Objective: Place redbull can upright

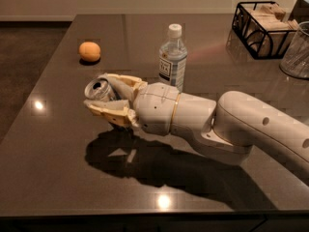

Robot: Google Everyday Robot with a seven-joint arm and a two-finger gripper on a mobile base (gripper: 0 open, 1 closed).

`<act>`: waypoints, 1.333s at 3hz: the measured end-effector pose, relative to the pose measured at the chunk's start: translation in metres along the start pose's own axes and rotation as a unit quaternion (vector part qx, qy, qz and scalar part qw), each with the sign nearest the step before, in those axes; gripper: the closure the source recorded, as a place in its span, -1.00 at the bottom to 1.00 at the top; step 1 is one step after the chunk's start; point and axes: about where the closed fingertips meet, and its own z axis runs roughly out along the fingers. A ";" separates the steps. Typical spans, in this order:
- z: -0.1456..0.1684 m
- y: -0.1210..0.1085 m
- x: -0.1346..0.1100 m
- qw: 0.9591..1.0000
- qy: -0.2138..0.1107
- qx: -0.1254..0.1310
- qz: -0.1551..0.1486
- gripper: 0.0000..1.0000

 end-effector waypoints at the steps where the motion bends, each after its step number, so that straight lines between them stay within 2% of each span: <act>1: 0.000 0.000 0.000 1.000 0.000 0.001 0.001 1.00; 2: 0.000 0.001 -0.002 1.000 -0.005 0.003 0.004 1.00; 3: 0.000 -0.002 -0.011 0.999 -0.031 0.014 0.019 1.00; 4: 0.001 -0.005 -0.019 0.997 -0.062 0.027 0.043 1.00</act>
Offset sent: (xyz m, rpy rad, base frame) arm 0.0001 -0.0032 0.0021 0.0301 0.0144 -0.0141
